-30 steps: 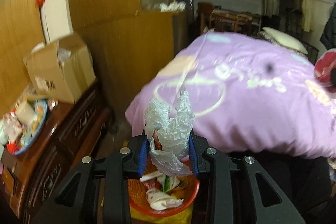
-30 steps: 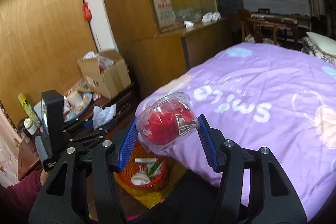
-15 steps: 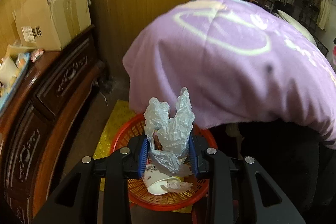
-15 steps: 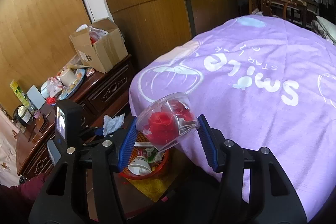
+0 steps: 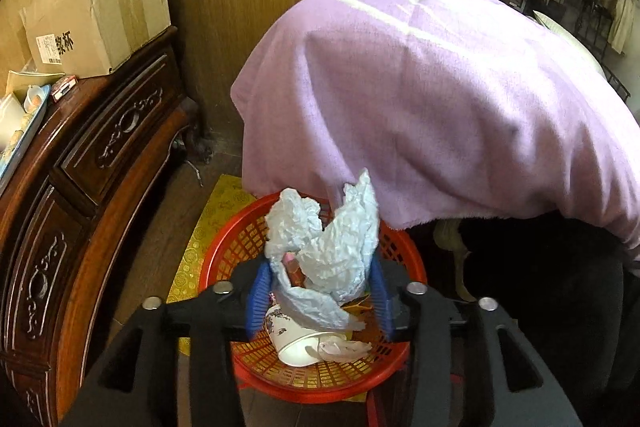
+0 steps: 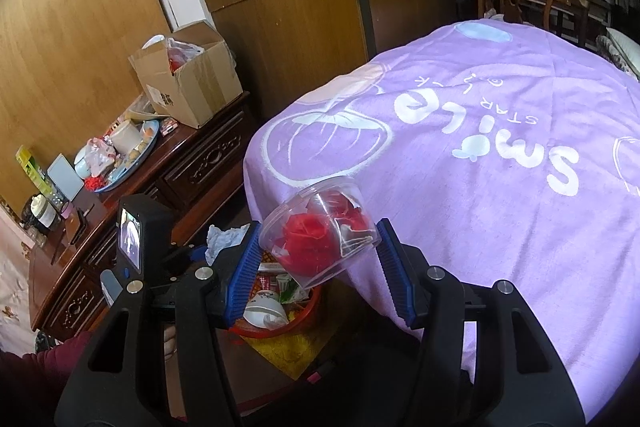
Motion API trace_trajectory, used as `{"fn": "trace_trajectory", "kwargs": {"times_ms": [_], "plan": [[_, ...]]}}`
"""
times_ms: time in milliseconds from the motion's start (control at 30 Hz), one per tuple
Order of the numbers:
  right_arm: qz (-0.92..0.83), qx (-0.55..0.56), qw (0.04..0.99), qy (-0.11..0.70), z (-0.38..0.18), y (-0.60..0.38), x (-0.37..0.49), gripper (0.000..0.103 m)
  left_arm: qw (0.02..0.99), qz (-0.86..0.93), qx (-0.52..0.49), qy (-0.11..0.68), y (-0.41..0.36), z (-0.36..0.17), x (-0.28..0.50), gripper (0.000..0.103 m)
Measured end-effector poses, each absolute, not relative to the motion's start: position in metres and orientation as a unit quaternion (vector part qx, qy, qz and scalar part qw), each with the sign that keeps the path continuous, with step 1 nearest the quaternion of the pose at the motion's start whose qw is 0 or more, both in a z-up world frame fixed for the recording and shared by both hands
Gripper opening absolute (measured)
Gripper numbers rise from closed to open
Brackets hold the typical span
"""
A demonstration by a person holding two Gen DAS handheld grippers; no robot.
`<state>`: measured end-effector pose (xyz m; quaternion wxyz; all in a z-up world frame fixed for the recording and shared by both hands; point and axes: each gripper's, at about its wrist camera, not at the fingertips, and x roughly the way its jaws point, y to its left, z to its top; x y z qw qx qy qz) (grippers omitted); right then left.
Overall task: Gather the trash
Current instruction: 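Lower the plastic bag into the wastebasket and open the left tool, then lower the red cup into the wastebasket and open the right tool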
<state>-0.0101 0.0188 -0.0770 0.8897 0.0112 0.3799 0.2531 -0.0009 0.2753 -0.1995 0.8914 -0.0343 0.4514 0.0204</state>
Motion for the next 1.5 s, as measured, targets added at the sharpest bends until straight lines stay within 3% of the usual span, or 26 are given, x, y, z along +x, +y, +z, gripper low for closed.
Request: {"fn": "trace_trajectory", "kwargs": {"times_ms": [100, 333, 400, 667, 1167, 1367, 1500], "plan": [[0.254, 0.012, 0.891, 0.377, -0.075, 0.018, -0.011, 0.057, 0.895, 0.025, -0.033, 0.444, 0.276, -0.195, -0.002, 0.060], [0.257, 0.014, 0.892, 0.371, -0.072, 0.018, -0.015, 0.057, 0.900, 0.031, -0.031, 0.433, 0.276, -0.185, -0.005, 0.063], [0.257, 0.013, 0.893, 0.370, -0.071, 0.018, -0.016, 0.057, 0.900, 0.033, -0.032, 0.433, 0.277, -0.184, -0.005, 0.071], [0.258, 0.018, 0.891, 0.373, -0.072, 0.016, -0.017, 0.057, 0.897, 0.038, -0.034, 0.439, 0.278, -0.184, -0.005, 0.086], [0.279, 0.020, 0.877, 0.390, -0.077, 0.026, -0.020, 0.057, 0.891, 0.088, -0.043, 0.443, 0.330, -0.162, -0.027, 0.088], [0.326, 0.005, 0.855, 0.404, -0.080, 0.056, -0.026, 0.057, 0.885, 0.135, -0.010, 0.445, 0.357, -0.147, -0.055, 0.093], [0.359, -0.014, 0.838, 0.412, -0.084, 0.087, -0.028, 0.057, 0.883, 0.168, -0.047, 0.435, 0.385, -0.139, -0.076, 0.097]]}}
